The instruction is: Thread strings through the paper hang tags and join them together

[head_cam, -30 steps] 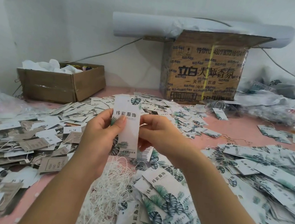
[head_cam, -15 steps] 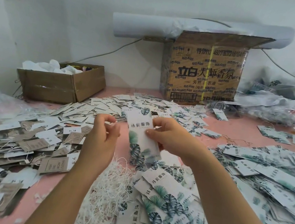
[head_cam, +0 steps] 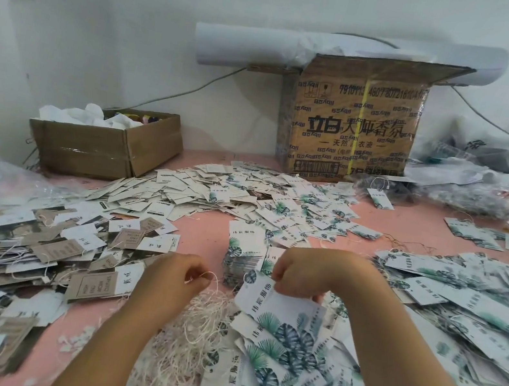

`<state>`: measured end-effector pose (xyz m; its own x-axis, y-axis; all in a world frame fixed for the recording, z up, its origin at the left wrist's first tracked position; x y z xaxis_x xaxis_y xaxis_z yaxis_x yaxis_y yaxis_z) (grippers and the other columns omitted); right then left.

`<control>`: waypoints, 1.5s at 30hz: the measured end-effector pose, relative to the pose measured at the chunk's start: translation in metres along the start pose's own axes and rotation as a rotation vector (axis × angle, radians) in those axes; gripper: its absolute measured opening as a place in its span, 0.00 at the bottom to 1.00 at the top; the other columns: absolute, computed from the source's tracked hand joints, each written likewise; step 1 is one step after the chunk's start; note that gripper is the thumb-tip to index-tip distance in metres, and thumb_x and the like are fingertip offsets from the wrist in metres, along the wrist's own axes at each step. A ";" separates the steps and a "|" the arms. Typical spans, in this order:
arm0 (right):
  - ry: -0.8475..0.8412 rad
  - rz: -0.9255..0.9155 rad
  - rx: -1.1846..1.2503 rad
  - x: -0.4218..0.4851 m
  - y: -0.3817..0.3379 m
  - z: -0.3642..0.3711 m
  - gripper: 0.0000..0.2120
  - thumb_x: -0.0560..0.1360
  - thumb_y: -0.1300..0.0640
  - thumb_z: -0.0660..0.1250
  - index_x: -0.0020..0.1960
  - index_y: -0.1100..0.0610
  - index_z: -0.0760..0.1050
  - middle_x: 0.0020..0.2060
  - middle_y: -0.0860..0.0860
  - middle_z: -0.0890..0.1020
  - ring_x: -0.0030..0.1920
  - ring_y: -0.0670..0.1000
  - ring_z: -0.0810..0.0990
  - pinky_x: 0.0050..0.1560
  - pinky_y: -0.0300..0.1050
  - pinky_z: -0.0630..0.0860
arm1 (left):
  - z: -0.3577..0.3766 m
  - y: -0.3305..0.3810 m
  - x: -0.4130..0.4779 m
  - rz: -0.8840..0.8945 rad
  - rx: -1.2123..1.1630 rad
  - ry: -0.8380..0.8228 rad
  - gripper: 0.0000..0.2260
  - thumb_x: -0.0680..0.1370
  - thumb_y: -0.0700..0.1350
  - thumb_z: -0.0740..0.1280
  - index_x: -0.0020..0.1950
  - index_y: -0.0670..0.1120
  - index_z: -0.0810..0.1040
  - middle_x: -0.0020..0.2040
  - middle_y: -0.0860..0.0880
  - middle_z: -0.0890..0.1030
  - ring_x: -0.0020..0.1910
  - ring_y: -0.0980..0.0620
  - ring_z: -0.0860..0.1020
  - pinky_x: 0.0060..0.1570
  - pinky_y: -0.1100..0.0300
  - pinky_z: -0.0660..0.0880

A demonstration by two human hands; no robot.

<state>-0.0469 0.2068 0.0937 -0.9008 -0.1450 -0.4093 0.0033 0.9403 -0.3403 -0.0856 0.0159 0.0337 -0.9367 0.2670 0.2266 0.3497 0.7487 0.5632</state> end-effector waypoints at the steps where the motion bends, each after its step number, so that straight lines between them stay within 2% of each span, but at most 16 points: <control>1: 0.001 -0.001 0.001 0.000 0.000 0.000 0.06 0.78 0.62 0.55 0.48 0.60 0.70 0.40 0.53 0.78 0.37 0.52 0.79 0.42 0.47 0.80 | -0.001 0.001 0.000 0.002 -0.011 0.011 0.03 0.76 0.44 0.69 0.46 0.51 0.82 0.43 0.55 0.82 0.44 0.58 0.77 0.47 0.60 0.74; 3: 0.003 0.003 0.003 0.001 0.001 0.000 0.10 0.77 0.60 0.58 0.52 0.64 0.73 0.45 0.57 0.80 0.41 0.54 0.79 0.43 0.48 0.79 | -0.003 0.004 0.000 0.006 -0.046 0.026 0.03 0.76 0.45 0.69 0.45 0.49 0.83 0.42 0.55 0.82 0.44 0.58 0.77 0.47 0.61 0.73; 6: 0.059 -0.019 0.019 0.002 0.003 -0.001 0.11 0.77 0.54 0.61 0.47 0.61 0.77 0.41 0.52 0.81 0.38 0.50 0.78 0.40 0.44 0.76 | -0.006 0.009 0.000 0.032 -0.088 0.045 0.05 0.76 0.47 0.68 0.44 0.49 0.83 0.42 0.55 0.82 0.44 0.57 0.77 0.45 0.60 0.71; 9: 0.295 -0.144 0.042 0.006 0.000 -0.004 0.12 0.76 0.47 0.64 0.51 0.56 0.76 0.44 0.48 0.78 0.42 0.47 0.76 0.46 0.42 0.75 | -0.013 0.019 -0.001 0.068 -0.160 0.070 0.04 0.75 0.49 0.68 0.44 0.51 0.83 0.41 0.57 0.81 0.42 0.59 0.76 0.39 0.63 0.69; 11: 0.376 -0.242 0.138 0.008 -0.008 -0.003 0.16 0.73 0.44 0.67 0.55 0.54 0.74 0.45 0.47 0.77 0.44 0.46 0.77 0.45 0.42 0.75 | -0.019 0.027 -0.002 0.094 -0.224 0.067 0.05 0.74 0.50 0.69 0.39 0.55 0.82 0.34 0.59 0.81 0.36 0.63 0.76 0.36 0.66 0.69; 13: 0.336 -0.330 0.253 0.011 -0.018 0.002 0.19 0.70 0.46 0.70 0.58 0.53 0.72 0.46 0.48 0.79 0.44 0.47 0.79 0.44 0.44 0.78 | -0.024 0.038 -0.005 0.129 -0.259 0.065 0.09 0.74 0.50 0.70 0.34 0.56 0.81 0.29 0.58 0.80 0.29 0.64 0.75 0.31 0.68 0.68; 16: 0.371 -0.463 0.229 0.014 -0.031 0.009 0.10 0.70 0.53 0.72 0.48 0.52 0.75 0.36 0.45 0.78 0.36 0.44 0.76 0.37 0.42 0.75 | -0.030 0.048 -0.007 0.136 -0.300 0.085 0.07 0.74 0.47 0.70 0.35 0.52 0.83 0.31 0.51 0.83 0.34 0.51 0.80 0.37 0.55 0.74; 18: 0.411 -0.499 0.231 0.013 -0.035 0.008 0.07 0.71 0.59 0.70 0.37 0.51 0.73 0.30 0.44 0.77 0.30 0.42 0.75 0.32 0.42 0.73 | -0.033 0.053 -0.010 0.151 -0.312 0.074 0.07 0.74 0.46 0.70 0.37 0.50 0.84 0.32 0.51 0.83 0.36 0.50 0.81 0.40 0.54 0.76; 21: 0.389 -0.496 0.279 0.009 -0.030 0.004 0.09 0.75 0.61 0.65 0.36 0.52 0.75 0.27 0.46 0.79 0.28 0.45 0.76 0.34 0.47 0.76 | -0.036 0.055 -0.011 0.160 -0.331 0.081 0.08 0.75 0.46 0.69 0.36 0.51 0.83 0.32 0.55 0.82 0.31 0.57 0.78 0.33 0.60 0.72; 24: 0.462 -0.495 0.342 0.008 -0.022 -0.002 0.13 0.78 0.60 0.60 0.37 0.51 0.75 0.25 0.46 0.77 0.26 0.42 0.72 0.35 0.41 0.73 | -0.036 0.055 -0.011 0.152 -0.406 0.085 0.06 0.75 0.43 0.70 0.37 0.48 0.82 0.29 0.54 0.81 0.22 0.62 0.70 0.24 0.70 0.64; 26: 0.521 -0.501 0.503 0.007 -0.015 -0.008 0.14 0.80 0.62 0.56 0.38 0.52 0.74 0.24 0.46 0.77 0.26 0.43 0.71 0.32 0.36 0.70 | -0.037 0.054 -0.011 0.143 -0.434 0.087 0.05 0.74 0.43 0.70 0.38 0.47 0.82 0.28 0.55 0.81 0.22 0.62 0.69 0.24 0.72 0.63; 31: 0.630 -0.500 0.943 0.007 0.008 -0.017 0.14 0.81 0.62 0.54 0.39 0.59 0.74 0.26 0.50 0.80 0.28 0.48 0.74 0.33 0.39 0.72 | -0.036 0.051 -0.010 0.132 -0.452 0.093 0.06 0.75 0.44 0.68 0.39 0.46 0.82 0.28 0.55 0.80 0.25 0.62 0.72 0.27 0.72 0.67; 35: 0.496 -0.476 1.369 0.014 0.019 -0.014 0.15 0.81 0.61 0.53 0.42 0.62 0.76 0.35 0.55 0.84 0.36 0.51 0.82 0.42 0.44 0.79 | -0.033 0.051 -0.009 0.130 -0.481 0.080 0.06 0.76 0.43 0.68 0.40 0.45 0.82 0.27 0.55 0.80 0.26 0.64 0.73 0.27 0.75 0.67; 38: 0.437 -0.475 1.593 0.020 0.018 -0.011 0.15 0.81 0.62 0.52 0.43 0.63 0.76 0.37 0.57 0.84 0.38 0.53 0.83 0.41 0.45 0.81 | -0.028 0.048 -0.007 0.099 -0.529 0.063 0.06 0.76 0.42 0.67 0.41 0.45 0.82 0.26 0.55 0.79 0.26 0.64 0.72 0.28 0.74 0.68; 41: 0.454 -0.431 1.698 0.027 0.015 -0.002 0.14 0.81 0.63 0.52 0.43 0.63 0.74 0.31 0.55 0.80 0.30 0.51 0.78 0.34 0.44 0.80 | -0.015 0.038 -0.005 0.005 -0.578 0.002 0.05 0.76 0.41 0.66 0.42 0.47 0.81 0.28 0.54 0.80 0.26 0.63 0.73 0.29 0.73 0.69; 45: 0.547 -0.239 1.617 0.041 0.015 0.014 0.12 0.81 0.65 0.52 0.44 0.60 0.72 0.24 0.50 0.68 0.24 0.47 0.65 0.26 0.41 0.73 | 0.015 0.026 -0.007 -0.120 -0.590 -0.081 0.06 0.78 0.39 0.64 0.49 0.48 0.79 0.35 0.54 0.82 0.30 0.62 0.76 0.30 0.71 0.69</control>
<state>-0.0774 0.2112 0.0599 -0.9768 0.2119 -0.0306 -0.0520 -0.3738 -0.9261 -0.0703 0.0430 0.0349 -0.9605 0.2646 0.0859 0.1714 0.3200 0.9318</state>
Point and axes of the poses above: each hand's wrist, its own x-axis towards the middle knuckle, its own z-axis out of the palm, y = z × x, the point moved 2 cm from there along x, towards the middle knuckle
